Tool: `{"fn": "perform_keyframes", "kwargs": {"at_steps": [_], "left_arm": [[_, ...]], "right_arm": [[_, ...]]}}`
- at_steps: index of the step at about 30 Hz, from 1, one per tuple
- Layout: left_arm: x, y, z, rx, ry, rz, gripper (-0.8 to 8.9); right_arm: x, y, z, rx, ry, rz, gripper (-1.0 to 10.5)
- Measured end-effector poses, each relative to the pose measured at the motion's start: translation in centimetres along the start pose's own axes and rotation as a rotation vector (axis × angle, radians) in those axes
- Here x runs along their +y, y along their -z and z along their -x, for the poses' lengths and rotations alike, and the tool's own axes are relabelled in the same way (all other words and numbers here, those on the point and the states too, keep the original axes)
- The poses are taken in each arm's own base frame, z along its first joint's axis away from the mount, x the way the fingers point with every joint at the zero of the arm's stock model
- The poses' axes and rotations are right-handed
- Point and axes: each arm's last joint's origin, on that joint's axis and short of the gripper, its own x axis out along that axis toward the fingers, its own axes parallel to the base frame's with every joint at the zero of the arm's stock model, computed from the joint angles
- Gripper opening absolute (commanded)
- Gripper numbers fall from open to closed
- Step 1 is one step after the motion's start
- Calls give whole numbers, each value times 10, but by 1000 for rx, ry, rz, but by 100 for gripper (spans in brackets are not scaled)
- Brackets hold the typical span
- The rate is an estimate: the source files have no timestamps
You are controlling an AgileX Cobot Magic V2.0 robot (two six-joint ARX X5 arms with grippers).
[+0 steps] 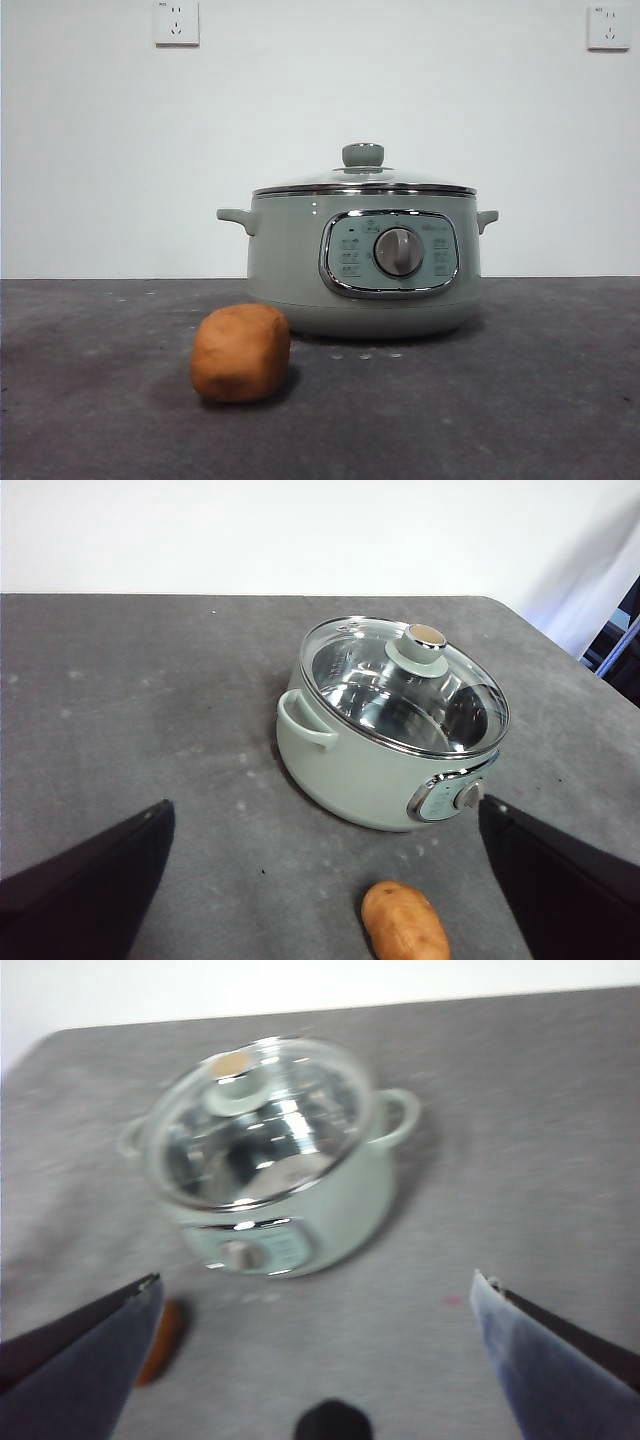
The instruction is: Pick up the potato,open the lid,put the potato in the pot,close the lid
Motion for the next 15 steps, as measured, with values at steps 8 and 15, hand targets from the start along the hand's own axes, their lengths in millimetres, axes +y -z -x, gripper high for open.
{"fn": "perform_keyframes", "kwargs": {"at_steps": [8, 15], "left_arm": [[1, 0, -2, 8, -1, 4, 598], [2, 0, -3, 11, -1, 7, 598]], "right_arm": [[7, -8, -35, 111, -236, -53, 621], [44, -7, -89, 252, -342, 3, 627]]}}
